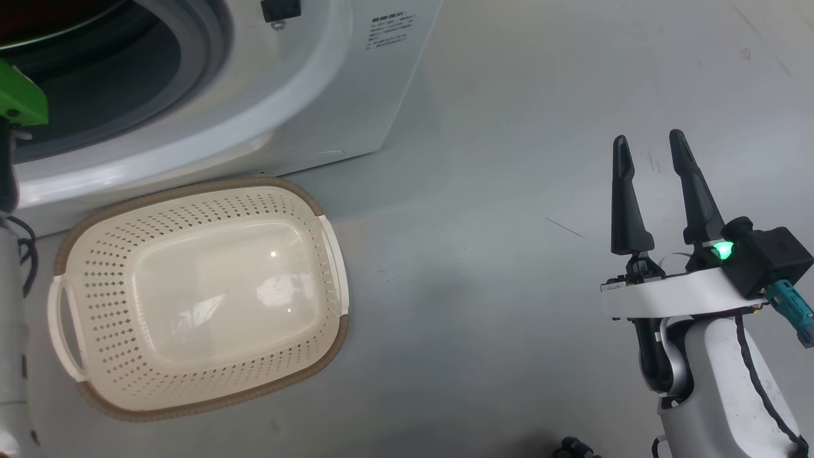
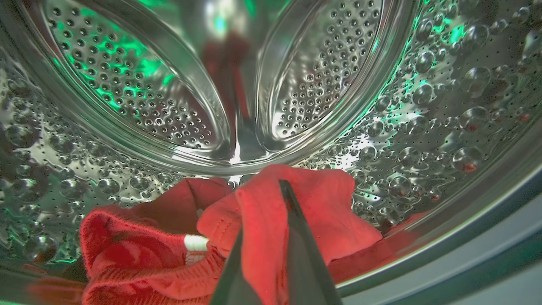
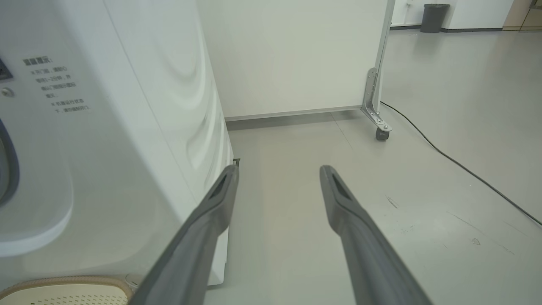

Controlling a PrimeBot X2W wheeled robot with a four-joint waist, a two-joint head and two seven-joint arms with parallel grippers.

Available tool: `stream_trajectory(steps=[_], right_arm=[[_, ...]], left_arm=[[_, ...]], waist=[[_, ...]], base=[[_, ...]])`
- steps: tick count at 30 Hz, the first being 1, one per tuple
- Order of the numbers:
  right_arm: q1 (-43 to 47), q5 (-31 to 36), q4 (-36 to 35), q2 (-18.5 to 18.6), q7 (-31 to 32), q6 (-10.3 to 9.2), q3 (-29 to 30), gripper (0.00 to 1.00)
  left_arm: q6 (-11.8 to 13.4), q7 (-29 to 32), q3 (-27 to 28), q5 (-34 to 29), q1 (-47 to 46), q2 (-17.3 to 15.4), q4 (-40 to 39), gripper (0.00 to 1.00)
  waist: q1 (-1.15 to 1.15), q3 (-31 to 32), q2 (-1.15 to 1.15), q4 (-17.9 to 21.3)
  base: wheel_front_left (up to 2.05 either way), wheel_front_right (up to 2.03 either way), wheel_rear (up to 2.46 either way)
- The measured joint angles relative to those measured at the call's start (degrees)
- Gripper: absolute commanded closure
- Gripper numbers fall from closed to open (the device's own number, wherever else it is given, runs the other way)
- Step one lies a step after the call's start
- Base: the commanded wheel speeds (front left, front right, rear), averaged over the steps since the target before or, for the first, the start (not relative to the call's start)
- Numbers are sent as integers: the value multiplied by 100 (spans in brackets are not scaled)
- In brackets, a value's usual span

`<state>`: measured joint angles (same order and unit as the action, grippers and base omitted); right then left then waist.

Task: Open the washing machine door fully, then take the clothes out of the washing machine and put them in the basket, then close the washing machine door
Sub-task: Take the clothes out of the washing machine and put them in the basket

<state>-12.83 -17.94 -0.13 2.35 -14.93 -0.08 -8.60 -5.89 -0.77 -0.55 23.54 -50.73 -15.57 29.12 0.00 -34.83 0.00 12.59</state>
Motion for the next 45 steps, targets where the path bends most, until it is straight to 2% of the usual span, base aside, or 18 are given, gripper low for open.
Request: stream_trajectory(steps=[13, 28, 35, 45], right_arm=[[264, 243, 249, 3, 0, 122, 82, 0], [733, 399, 379, 116, 0, 202, 227, 0], [782, 435, 349, 107, 0, 250, 208, 0], [825, 455, 313, 107, 0, 304, 164, 0]], left_arm=[[53, -1303, 7, -79, 1059, 444, -589, 100], [318, -1368, -201, -388, 2096, 1040, -1938, 100], [441, -1369, -327, -495, 2622, 1100, -2471, 100], [460, -1330, -641, -464, 3441, 1206, -2514, 100]], waist=[[0, 594, 0, -353], [0, 1374, 0, -924], [0, 1534, 0, -1194], [0, 1478, 0, -1342]], base=[[0, 0, 0], [0, 0, 0], [0, 0, 0], [0, 0, 0]])
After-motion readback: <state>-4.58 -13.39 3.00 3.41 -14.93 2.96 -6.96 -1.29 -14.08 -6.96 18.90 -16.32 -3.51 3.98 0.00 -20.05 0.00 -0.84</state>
